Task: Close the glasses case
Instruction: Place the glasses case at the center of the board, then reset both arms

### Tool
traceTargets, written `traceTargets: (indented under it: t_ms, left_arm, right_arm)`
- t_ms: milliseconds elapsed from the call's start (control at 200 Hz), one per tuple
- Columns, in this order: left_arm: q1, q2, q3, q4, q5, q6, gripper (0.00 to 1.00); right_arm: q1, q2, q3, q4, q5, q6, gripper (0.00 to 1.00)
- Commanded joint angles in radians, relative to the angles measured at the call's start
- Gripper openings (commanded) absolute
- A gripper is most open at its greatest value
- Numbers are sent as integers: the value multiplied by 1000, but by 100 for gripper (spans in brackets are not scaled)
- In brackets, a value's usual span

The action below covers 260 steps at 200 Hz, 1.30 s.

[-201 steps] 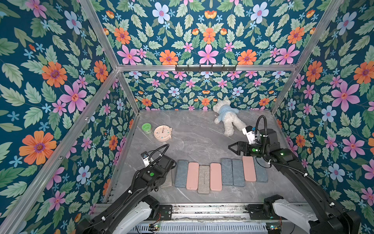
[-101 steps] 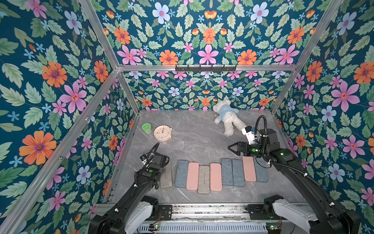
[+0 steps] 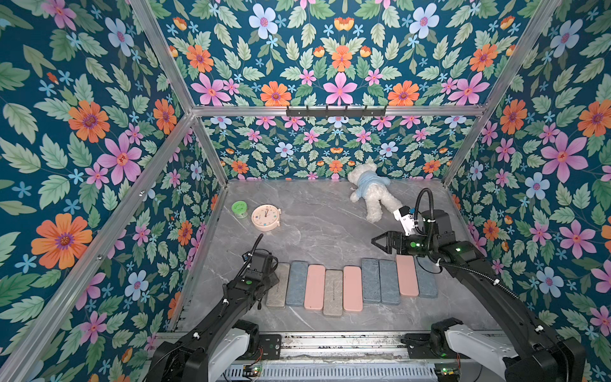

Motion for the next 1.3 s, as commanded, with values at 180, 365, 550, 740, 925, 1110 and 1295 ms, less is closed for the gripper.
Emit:
traceTargets:
  t_ms: [180, 365, 550, 740, 925, 1110, 1295]
  left_arm:
    - [-3, -33, 33, 12, -5, 4, 0]
    - [0, -40, 161, -25, -181, 44, 6]
    - [6, 17, 294, 160, -305, 257, 66]
    - [18, 75, 324, 381, -463, 480, 99]
    - [81, 69, 144, 724, -523, 580, 99]
    - [128, 236, 31, 1010, -521, 668, 99]
    - [157, 424, -21, 1274, -459, 721, 99]
  right_arm:
    - [0, 20, 10, 20, 12, -8, 97]
    - [-1, 1, 33, -12, 164, -35, 99]
    - [-143, 6, 8, 35, 337, 24, 100]
    - [-383, -23, -115, 194, 460, 135, 100]
    - [-384, -43, -175, 244, 705, 55, 100]
    - [-384, -70, -297, 436, 809, -24, 100]
    - [-384, -23, -439, 722, 793, -99, 100]
